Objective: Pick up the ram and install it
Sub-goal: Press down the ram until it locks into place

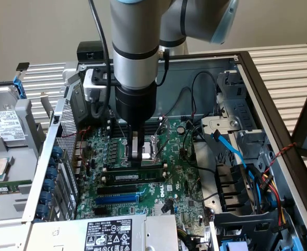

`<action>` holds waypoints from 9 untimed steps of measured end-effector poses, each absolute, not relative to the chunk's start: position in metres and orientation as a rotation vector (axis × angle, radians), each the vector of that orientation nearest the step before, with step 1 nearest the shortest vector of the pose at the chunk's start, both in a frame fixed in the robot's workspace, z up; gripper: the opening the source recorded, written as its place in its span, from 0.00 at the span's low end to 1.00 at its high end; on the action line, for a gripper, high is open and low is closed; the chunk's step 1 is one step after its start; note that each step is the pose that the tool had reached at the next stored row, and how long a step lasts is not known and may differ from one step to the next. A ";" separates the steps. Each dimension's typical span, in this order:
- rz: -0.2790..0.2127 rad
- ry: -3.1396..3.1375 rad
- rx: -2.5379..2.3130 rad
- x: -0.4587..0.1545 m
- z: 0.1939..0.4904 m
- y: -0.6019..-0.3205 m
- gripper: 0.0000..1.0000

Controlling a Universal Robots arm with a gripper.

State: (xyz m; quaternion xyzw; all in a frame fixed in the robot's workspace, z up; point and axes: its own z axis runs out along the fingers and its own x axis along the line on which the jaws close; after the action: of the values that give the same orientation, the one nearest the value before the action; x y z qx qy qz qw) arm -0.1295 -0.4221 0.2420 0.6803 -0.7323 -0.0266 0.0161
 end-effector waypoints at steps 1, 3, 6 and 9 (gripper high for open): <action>-0.083 -2.277 2.116 -0.134 0.242 -0.422 0.10; -0.083 -2.278 2.115 -0.143 0.241 -0.421 0.10; -0.082 -2.278 2.115 -0.151 0.238 -0.421 0.10; -0.077 -2.280 2.116 -0.151 0.235 -0.421 0.10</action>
State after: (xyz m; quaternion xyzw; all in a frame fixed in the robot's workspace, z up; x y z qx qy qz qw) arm -0.1511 -0.4210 0.2346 0.6801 -0.7326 -0.0248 0.0150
